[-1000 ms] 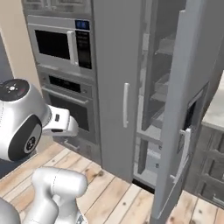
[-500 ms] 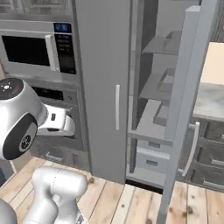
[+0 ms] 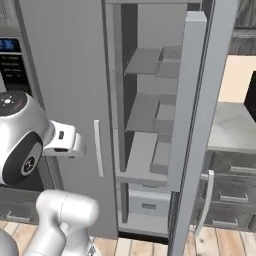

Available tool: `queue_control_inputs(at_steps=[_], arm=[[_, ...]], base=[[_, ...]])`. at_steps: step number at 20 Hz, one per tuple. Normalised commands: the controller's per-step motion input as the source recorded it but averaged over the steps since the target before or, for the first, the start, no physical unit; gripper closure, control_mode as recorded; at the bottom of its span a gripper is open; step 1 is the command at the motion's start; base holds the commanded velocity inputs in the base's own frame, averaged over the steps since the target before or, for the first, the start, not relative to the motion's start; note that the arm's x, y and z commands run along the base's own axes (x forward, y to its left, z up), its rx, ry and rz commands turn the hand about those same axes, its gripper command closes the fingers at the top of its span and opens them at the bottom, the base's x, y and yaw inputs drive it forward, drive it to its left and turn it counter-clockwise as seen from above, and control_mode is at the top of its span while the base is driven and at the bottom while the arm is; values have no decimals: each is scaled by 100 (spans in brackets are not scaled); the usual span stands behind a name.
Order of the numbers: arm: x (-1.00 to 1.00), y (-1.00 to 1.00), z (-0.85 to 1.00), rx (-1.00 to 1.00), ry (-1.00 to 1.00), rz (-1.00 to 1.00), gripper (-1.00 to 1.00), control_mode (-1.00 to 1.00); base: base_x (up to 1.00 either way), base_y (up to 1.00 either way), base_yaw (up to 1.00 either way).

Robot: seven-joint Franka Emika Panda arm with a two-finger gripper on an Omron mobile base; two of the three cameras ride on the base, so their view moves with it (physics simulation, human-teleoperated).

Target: Take the tomato and potato out of the freezer and place them in the tupperware container on the counter. Then put the tupperware containing the vegetables back in the freezer.

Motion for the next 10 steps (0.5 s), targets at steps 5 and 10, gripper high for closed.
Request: queue_control_inputs(at_steps=[5,10], arm=[[0,0,0,0,0,0,-100,100],[0,0,0,0,0,0,-100,100]], base=[[63,1,-7],[12,-14,-24]])
